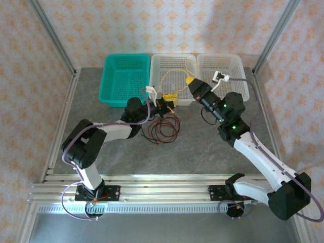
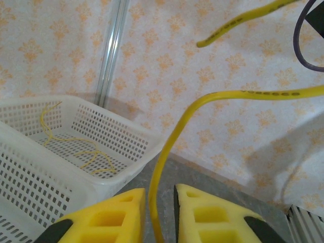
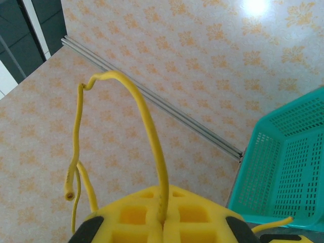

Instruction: Untangle the cables

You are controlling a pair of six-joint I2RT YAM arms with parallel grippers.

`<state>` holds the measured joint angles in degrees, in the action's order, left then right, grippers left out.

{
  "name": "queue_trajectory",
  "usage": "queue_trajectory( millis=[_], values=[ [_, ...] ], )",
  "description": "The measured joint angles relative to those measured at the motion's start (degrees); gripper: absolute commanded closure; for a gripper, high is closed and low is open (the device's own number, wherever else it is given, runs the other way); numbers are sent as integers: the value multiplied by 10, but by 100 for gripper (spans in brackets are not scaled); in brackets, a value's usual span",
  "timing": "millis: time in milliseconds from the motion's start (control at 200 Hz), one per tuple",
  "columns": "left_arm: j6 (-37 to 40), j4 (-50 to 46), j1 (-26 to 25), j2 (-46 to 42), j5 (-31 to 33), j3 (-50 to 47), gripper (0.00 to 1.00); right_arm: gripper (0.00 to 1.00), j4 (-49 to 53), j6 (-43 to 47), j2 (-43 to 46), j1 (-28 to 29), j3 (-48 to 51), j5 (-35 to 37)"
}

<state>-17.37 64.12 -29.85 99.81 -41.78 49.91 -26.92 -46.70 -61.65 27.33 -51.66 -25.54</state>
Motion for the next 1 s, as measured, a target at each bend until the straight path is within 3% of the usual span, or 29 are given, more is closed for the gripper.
queue_trajectory(
  millis=[265,636,1001],
  values=[
    [-6,0,1,0,0,0,100,100,12,7,0,0,0,3],
    [-5,-2,2,-31,2,-12,100,100,49,23,-7,0,-4,67],
    [14,-32,-19,-62,3,-29,100,100,57,11,-91,-1,-26,135]
  ],
)
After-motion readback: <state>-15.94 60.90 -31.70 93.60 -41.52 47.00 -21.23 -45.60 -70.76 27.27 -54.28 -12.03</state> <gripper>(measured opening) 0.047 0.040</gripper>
